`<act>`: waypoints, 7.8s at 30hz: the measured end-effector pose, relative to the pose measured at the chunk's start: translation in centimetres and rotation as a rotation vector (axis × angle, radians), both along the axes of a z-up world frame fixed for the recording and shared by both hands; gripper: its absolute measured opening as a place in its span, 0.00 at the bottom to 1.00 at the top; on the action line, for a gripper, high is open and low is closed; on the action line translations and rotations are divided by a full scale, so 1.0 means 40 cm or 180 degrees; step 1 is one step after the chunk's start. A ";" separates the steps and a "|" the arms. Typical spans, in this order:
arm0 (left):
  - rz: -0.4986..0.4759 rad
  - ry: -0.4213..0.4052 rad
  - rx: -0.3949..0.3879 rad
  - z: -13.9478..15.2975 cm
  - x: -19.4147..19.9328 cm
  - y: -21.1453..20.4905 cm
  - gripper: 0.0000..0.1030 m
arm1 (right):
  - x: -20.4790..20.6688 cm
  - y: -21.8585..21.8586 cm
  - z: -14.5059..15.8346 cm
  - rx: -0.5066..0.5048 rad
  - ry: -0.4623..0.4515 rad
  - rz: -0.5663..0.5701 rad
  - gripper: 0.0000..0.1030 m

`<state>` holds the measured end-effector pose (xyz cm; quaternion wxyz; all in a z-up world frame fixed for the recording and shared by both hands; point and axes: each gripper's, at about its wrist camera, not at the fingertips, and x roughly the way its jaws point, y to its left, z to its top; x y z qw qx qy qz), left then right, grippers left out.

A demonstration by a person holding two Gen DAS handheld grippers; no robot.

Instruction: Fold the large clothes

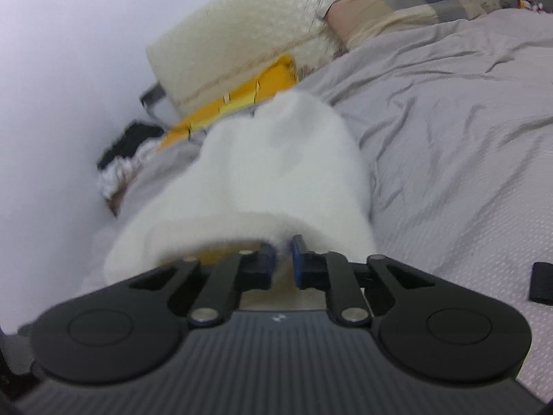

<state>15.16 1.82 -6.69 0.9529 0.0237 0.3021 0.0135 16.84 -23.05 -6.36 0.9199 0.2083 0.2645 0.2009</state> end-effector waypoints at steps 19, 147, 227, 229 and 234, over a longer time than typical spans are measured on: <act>0.0333 -0.0443 -0.1085 0.082 -0.025 0.163 0.15 | -0.028 0.022 -0.037 -0.0255 0.0414 0.0082 0.12; 0.0149 -0.0454 0.0032 0.121 -0.223 0.002 0.14 | -0.158 -0.067 0.101 0.0099 -0.0206 0.0570 0.07; -0.0484 -0.0639 0.1178 -0.064 -0.077 -0.220 0.90 | -0.001 0.050 0.001 0.0329 0.0087 0.0461 0.12; -0.0245 -0.0666 0.1368 -0.082 -0.054 -0.227 0.90 | -0.004 0.045 -0.001 0.0379 0.0104 0.0423 0.12; 0.0233 -0.0836 0.1234 -0.048 -0.059 -0.178 0.90 | -0.015 0.044 0.000 0.0237 0.0056 0.0205 0.11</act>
